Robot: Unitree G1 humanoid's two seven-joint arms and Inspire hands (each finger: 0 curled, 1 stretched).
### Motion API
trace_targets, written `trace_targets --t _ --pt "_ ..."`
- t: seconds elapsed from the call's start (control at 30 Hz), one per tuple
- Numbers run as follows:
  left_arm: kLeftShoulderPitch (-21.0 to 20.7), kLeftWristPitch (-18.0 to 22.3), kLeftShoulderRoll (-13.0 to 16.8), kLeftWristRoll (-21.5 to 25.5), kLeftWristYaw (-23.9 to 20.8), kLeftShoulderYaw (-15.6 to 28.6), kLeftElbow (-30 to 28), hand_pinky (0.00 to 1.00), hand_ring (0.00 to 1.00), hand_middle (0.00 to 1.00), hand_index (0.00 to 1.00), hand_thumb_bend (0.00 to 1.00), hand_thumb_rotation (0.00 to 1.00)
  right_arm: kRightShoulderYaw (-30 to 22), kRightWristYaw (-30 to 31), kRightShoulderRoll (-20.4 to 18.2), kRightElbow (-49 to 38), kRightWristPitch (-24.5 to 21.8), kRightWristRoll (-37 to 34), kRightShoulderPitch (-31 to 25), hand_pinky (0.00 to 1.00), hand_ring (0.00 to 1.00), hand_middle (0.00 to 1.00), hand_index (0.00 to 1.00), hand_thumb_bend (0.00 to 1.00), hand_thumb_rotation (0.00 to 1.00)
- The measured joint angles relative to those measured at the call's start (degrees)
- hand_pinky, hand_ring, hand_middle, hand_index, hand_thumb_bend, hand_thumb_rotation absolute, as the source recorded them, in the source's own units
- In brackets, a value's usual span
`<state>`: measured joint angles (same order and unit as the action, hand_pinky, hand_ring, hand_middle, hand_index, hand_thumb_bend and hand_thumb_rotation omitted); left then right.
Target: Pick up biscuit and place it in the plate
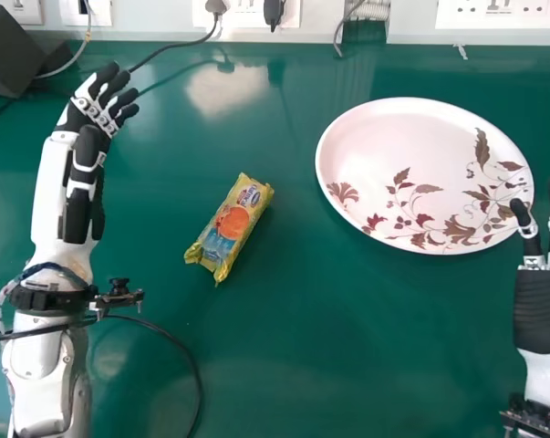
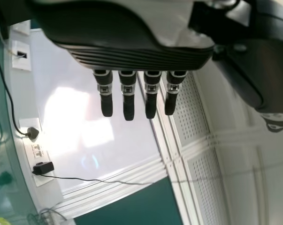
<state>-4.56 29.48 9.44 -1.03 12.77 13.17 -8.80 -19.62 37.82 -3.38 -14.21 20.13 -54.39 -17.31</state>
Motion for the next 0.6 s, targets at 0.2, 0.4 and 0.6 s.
trace_targets --t 0.2,0.4,0.6 --pt "0.0 2.6 2.3 -5.3 -2.1 -0.4 0.5 0.88 0.91 0.94 0.95 1.0 0.58 0.1 0.0 0.0 0.0 0.1 0.0 0.0 0.76 0.93 0.98 0.96 0.9 0.42" --pt "1.3 -1.4 3.2 -10.2 -3.1 -1.7 -2.9 0.87 0.9 0.94 0.96 1.0 0.58 0.2 0.2 0.0 0.2 0.4 -0.1 0.0 0.78 0.96 1.0 0.98 0.94 0.42" --pt "1.8 -6.8 3.8 -13.6 -3.8 -3.0 -6.8 0.87 0.9 0.93 0.95 1.0 0.57 0.2 0.7 0.0 0.6 0.4 -0.1 0.0 0.8 0.98 1.0 0.99 1.0 0.41"
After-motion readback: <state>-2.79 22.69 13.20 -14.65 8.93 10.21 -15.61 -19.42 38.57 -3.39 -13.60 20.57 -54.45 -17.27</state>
